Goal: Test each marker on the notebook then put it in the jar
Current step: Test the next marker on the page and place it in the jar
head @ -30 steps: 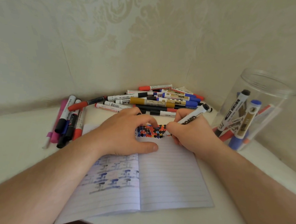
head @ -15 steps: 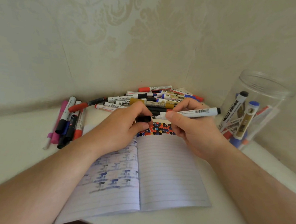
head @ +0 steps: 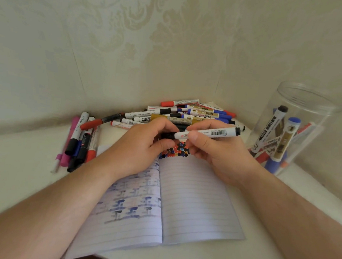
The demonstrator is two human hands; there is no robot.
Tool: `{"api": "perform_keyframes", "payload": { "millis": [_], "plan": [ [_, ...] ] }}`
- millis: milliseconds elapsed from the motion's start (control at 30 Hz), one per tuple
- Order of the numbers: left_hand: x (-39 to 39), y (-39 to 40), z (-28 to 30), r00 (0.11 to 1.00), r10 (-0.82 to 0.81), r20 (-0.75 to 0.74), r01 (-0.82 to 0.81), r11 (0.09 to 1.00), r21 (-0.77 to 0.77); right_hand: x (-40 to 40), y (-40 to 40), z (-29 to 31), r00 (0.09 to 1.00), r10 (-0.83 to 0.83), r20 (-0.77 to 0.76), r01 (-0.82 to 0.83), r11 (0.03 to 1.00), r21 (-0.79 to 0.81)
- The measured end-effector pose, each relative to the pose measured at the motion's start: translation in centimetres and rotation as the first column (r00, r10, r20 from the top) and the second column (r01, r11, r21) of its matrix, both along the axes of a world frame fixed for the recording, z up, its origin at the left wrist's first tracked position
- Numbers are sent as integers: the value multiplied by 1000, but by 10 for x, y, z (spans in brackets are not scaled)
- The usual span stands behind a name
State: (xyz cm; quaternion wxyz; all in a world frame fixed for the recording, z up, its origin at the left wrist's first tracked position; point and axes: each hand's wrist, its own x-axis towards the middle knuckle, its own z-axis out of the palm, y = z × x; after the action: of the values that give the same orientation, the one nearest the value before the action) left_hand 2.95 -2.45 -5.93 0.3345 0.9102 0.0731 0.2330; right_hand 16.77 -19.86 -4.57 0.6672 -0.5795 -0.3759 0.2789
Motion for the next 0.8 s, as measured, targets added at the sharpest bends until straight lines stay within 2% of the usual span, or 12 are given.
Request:
{"api": "perform_keyframes", "payload": {
  "millis": [100, 200, 267, 333, 467, 567, 633, 733, 800],
  "plan": [
    [0, 1, 1, 995, 28, 95, -27, 1000, -10, 2, -3, 6, 965, 102, -243, -91, 994, 60],
    [1, 0, 4, 983, 83, 161, -75, 995, -60, 2, -5, 12, 938, 125, -325, -108, 992, 70],
    [1, 0, 3, 986, 99, 137, -88, 993, -81, 2, -3, 13, 945, 26, -325, -18, 1000, 25],
    [-1, 0, 3, 992, 55, 117, -38, 990, -138, 6, -1, 12, 935, -154, -321, 154, 988, -23],
    [-2, -6, 6, 992, -114, 45, 122, 961, -248, 14, 2, 7, 903, -349, -252, 351, 936, -35],
    [-1, -10, 5, 989, -147, -20, 136, 950, -280, 12, 9, 2, 902, -411, -131, 414, 910, -8],
    [-2, -11, 4, 986, -147, -77, 126, 967, -223, 8, 13, -1, 903, -429, -25, 429, 903, -1],
    [-1, -11, 1, 987, -99, -125, 93, 994, -57, 4, 19, -4, 896, -439, 71, 438, 898, 26],
    [-1, -9, -2, 990, -88, -113, 83, 995, -54, 3, 22, -5, 882, -458, 116, 455, 889, 50]
  ]
}}
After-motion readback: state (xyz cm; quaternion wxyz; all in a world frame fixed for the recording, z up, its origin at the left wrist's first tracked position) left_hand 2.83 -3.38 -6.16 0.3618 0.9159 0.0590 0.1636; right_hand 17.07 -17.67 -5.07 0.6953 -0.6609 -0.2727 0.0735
